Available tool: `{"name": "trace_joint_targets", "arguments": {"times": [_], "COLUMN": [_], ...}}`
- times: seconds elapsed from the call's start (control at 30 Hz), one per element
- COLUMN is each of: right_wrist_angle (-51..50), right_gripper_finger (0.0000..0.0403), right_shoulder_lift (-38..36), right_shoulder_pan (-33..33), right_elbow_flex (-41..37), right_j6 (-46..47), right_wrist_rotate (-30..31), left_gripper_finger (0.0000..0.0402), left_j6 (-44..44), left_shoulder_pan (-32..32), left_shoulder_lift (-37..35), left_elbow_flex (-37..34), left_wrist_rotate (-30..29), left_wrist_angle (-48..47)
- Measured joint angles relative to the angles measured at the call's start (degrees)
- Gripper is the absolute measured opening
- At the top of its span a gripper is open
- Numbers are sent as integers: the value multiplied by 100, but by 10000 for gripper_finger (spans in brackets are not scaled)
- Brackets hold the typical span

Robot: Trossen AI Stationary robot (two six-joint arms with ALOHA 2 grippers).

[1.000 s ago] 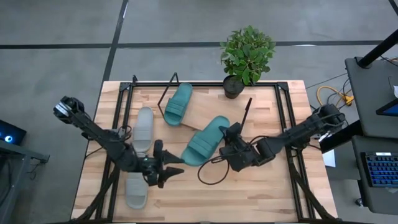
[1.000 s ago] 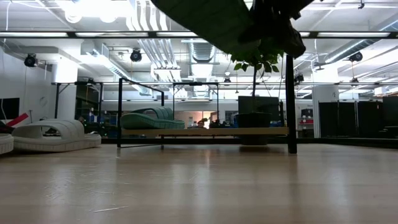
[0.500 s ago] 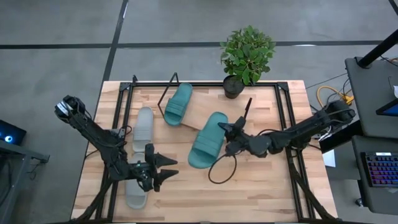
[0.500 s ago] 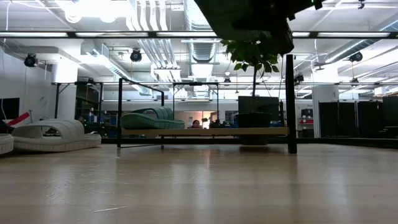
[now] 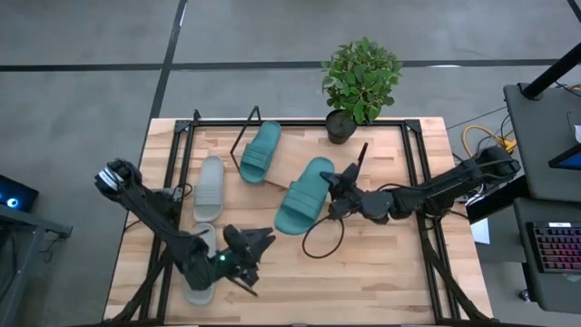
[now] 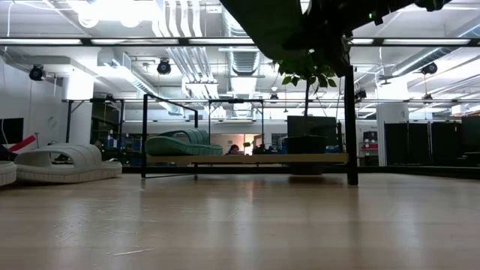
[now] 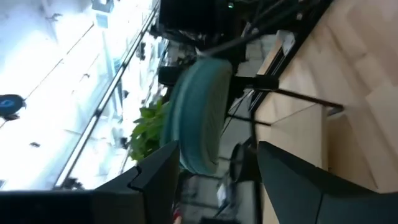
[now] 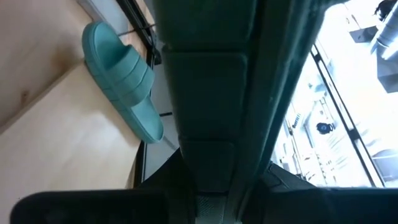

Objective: Pick and place slides into the shelf
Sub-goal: Put the green slipper on the shelf

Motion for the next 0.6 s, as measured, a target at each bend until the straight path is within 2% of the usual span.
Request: {"name": "trace_joint_targets", "arguments": {"times": [0.1,0.6], "right_wrist_angle": [-34,-101], "right_gripper_finger": [63,63], "right_shoulder_lift": [-3,2], "right_shoulder_pan": [-72,-96], "right_elbow_flex": [-77,-126], "right_j6": [-2,-48], "right_wrist_rotate": [0,-37], "left_gripper_finger": [201,201], "left_j6": [91,-144], "left_shoulder_pan": [-41,403], "left_shoulder_lift": [183,259], "left_elbow_flex": [289,401], "left_wrist_rotate": [-302,-292], "left_wrist_angle": [-116,-166]}}
